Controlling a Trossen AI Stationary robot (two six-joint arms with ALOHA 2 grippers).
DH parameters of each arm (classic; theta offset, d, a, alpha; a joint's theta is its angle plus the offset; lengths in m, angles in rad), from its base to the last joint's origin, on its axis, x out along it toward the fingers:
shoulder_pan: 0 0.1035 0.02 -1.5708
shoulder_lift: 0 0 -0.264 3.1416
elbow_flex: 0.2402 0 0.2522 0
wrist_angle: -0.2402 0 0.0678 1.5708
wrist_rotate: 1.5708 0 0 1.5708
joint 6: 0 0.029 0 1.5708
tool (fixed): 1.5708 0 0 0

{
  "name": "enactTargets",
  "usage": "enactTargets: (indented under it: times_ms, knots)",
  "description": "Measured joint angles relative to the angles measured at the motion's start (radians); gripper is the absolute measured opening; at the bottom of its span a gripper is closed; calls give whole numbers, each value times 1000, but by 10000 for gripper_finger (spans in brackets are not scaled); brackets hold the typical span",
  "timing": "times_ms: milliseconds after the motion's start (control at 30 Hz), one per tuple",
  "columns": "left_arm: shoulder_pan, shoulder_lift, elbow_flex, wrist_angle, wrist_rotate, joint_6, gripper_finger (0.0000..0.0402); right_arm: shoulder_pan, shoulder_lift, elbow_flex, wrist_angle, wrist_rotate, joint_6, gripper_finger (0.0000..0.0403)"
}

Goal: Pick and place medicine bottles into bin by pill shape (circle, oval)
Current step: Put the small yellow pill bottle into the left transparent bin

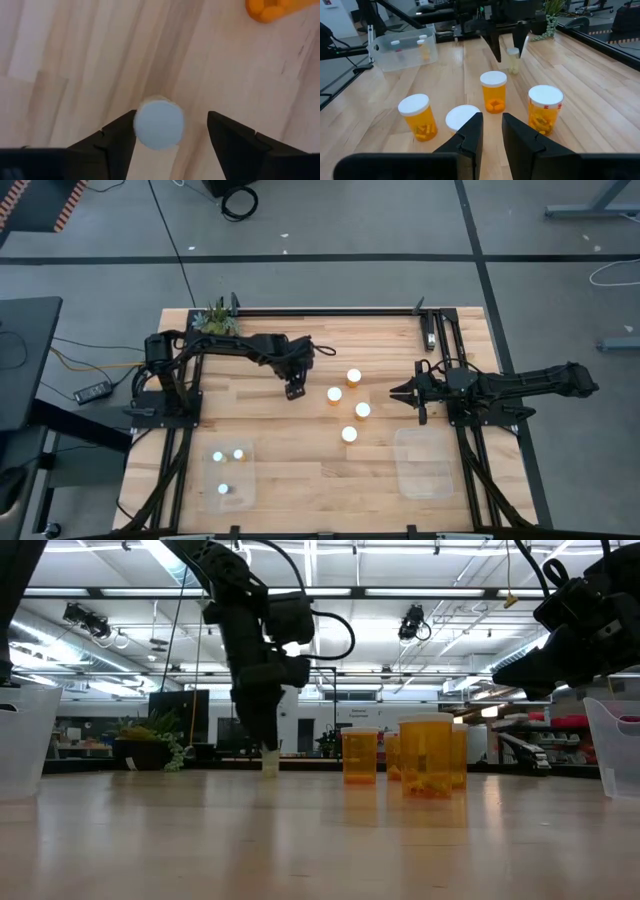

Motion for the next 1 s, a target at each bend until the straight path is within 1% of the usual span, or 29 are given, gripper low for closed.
enactTargets:
  times_ms: [300, 433, 1000]
  knots:
    - [2, 0, 0, 16, -3, 0, 223, 0, 0, 0, 0, 0, 0, 79]
    - [0, 0, 0, 40, -25, 0, 210, 0, 0, 0, 0, 0, 0, 79]
    - [1, -1, 0, 47, -59, 23, 132, 0, 0, 0, 0, 0, 0, 79]
